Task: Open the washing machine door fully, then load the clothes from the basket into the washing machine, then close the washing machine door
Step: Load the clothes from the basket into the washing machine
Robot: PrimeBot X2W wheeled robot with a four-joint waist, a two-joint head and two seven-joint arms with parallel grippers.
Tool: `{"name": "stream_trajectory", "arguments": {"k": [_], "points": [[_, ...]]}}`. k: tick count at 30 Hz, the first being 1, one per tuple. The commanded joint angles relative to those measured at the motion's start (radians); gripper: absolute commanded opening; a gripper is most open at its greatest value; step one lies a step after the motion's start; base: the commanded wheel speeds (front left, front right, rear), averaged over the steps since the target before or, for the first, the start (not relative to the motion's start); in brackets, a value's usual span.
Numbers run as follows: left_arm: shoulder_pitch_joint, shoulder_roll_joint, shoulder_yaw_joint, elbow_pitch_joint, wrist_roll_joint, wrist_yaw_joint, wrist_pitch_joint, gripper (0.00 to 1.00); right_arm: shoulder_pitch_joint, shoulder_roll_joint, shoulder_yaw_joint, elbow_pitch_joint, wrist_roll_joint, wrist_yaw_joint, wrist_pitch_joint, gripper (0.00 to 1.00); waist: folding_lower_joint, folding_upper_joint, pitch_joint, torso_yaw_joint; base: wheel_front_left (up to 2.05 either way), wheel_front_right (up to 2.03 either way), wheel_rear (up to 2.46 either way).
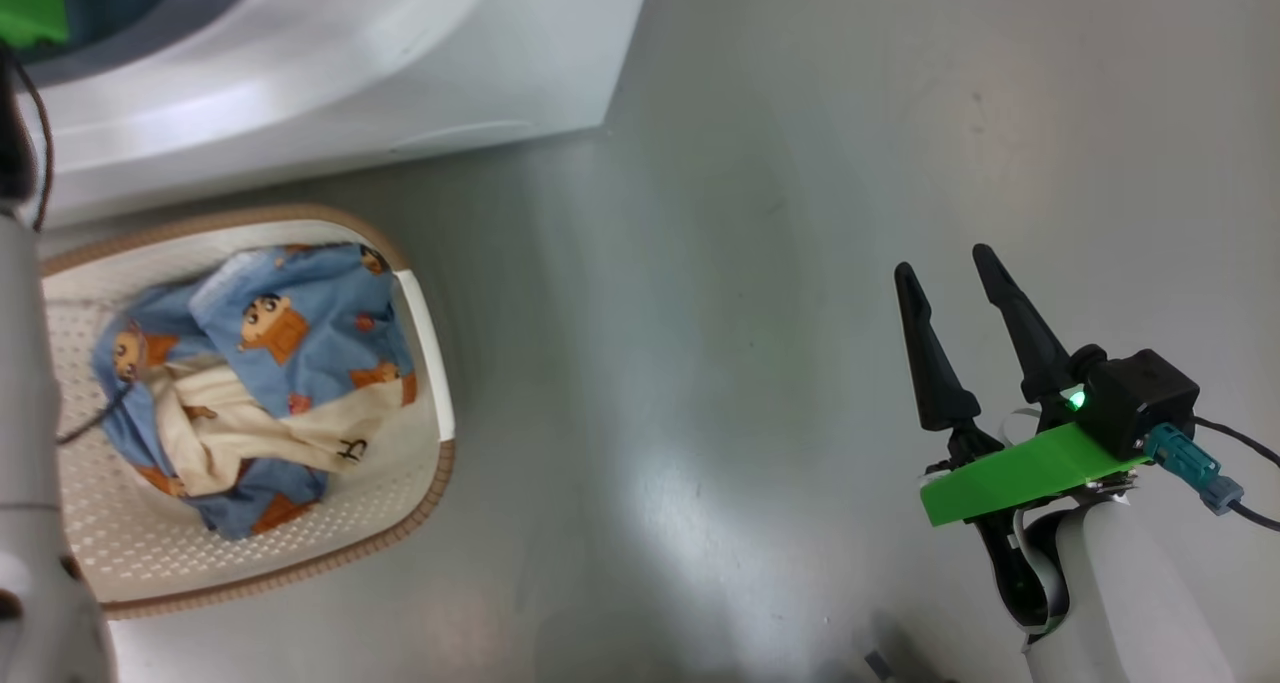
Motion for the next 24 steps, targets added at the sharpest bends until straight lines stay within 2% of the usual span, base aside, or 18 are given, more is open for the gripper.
{"name": "stream_trajectory", "arguments": {"k": [1,13,24], "points": [[0.039,0.041,0.021,-0.036,-0.005,-0.002,-0.005,1.00,0.034,0.003,0.017,-0.013,-0.006,0.006,-0.012,1.00,0.0000,0.0000,-0.033,0.017,0.00,0.00,0.00],[0.268,0.006,0.004,-0.149,-0.043,-0.003,-0.005,1.00,0.059,0.003,-0.001,0.014,-0.024,0.006,-0.012,1.00,0.0000,0.0000,-0.156,0.063,0.00,0.00,0.00],[0.523,-0.022,0.038,-0.305,-0.036,-0.003,-0.005,1.00,0.086,0.003,0.010,0.044,-0.022,0.006,-0.012,1.00,0.0000,0.0000,-0.265,0.078,0.00,0.00,0.00]]}}
